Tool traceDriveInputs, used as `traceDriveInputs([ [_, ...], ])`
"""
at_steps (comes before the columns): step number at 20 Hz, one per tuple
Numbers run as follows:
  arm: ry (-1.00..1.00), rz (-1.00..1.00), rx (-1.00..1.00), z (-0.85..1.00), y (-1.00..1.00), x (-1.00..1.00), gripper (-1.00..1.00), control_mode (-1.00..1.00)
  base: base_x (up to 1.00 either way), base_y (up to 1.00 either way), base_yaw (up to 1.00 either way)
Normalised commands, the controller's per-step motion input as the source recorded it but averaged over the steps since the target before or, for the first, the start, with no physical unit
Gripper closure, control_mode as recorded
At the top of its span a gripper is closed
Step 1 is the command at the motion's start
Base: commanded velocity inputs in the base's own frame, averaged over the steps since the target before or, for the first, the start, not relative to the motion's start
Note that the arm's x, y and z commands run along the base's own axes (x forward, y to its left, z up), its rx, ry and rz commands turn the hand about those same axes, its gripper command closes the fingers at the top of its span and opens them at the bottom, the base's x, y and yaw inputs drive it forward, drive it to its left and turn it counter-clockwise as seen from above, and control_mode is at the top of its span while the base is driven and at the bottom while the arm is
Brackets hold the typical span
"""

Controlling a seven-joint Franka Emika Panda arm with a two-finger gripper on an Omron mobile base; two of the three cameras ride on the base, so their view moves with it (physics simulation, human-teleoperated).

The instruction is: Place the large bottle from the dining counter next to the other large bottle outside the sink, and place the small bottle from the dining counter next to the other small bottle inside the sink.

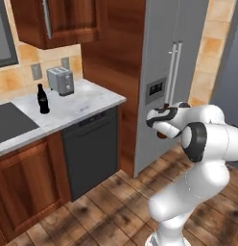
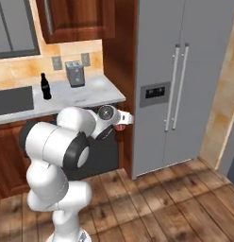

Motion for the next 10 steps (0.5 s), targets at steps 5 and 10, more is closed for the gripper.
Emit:
traceDriveInputs([
  [5,0.0,0.0,0.0,0.0,0.0,0.0,1.0,1.0,0.23,0.7,0.23],
  [10,0.0,0.0,0.0,0.0,0.0,0.0,1.0,1.0,0.38,0.65,0.19],
])
